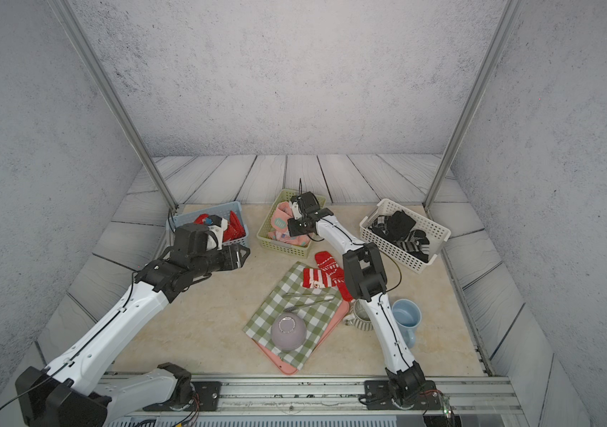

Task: Sort the socks into the basket by color
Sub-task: Place the sock in the bin.

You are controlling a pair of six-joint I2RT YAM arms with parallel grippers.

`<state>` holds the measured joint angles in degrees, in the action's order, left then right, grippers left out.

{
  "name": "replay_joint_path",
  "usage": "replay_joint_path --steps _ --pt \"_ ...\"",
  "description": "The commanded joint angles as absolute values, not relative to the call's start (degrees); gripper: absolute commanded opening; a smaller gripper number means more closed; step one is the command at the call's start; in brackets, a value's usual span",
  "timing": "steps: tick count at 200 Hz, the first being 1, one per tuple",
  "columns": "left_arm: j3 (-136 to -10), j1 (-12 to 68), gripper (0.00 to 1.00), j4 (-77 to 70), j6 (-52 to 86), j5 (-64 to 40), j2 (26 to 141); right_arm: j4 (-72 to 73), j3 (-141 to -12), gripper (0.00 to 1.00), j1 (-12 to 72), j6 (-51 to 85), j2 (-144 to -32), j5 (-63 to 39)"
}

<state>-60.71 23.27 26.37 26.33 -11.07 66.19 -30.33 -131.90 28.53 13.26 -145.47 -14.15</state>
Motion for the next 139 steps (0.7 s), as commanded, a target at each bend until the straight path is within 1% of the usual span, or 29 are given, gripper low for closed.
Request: replay_joint_path --steps 1,11,24,43,47,57,64,92,107,118,123,126,139 --pt "-62.14 22.85 0.63 25.67 25.55 -11.79 66.69 -33.19 -134.95 0.0 28.3 12.7 -146.68 -11.72" --pt "-62.14 22.85 0.63 25.5 25.64 -11.77 66.71 -33.31 -134.6 0.0 28.29 12.88 -146.83 -11.28" --pt "-62.06 22.85 0.63 25.28 25.71 -11.56 66.54 -33.2 -133.58 0.1 28.3 13.12 -146.32 -10.82" --pt "-61.7 22.85 0.65 24.53 25.71 -11.38 66.27 -32.22 -131.31 0.18 28.3 13.21 -144.69 -10.27" --pt "-61.7 22.85 0.65 24.45 25.62 -11.41 66.34 -32.17 -130.91 0.22 28.3 13.31 -144.38 -10.01" --pt "-61.63 22.85 0.65 24.53 25.57 -11.47 66.53 -32.08 -130.18 0.37 28.3 13.36 -143.43 -9.63" --pt "-61.62 22.85 0.66 24.56 25.58 -11.5 66.62 -31.88 -129.66 0.42 28.3 13.43 -142.82 -9.38" --pt "-60.89 22.85 0.66 24.23 25.9 -11.69 66.12 -30.55 -127.23 0.56 28.3 13.8 -139.81 -8.35" --pt "-60.82 22.87 0.66 24.29 25.81 -11.44 65.79 -30.57 -127.31 0.61 28.28 14.05 -138.86 -8.26" --pt "-60.66 22.85 0.66 24.33 25.84 -11.25 65.55 -30.59 -127.59 0.68 28.3 14.06 -138.11 -8.51" --pt "-60.51 22.85 0.66 24.24 25.82 -11.17 65.4 -30.5 -127.62 0.69 28.35 14.05 -137.72 -8.53" --pt "-60.43 22.85 0.67 24.25 25.8 -11.16 65.31 -30.42 -127.62 0.72 28.34 14.06 -137.46 -8.53" --pt "-60.54 22.85 0.67 24.4 25.77 -11.0 65.15 -30.16 -127.56 0.77 28.38 14.06 -136.31 -8.53"
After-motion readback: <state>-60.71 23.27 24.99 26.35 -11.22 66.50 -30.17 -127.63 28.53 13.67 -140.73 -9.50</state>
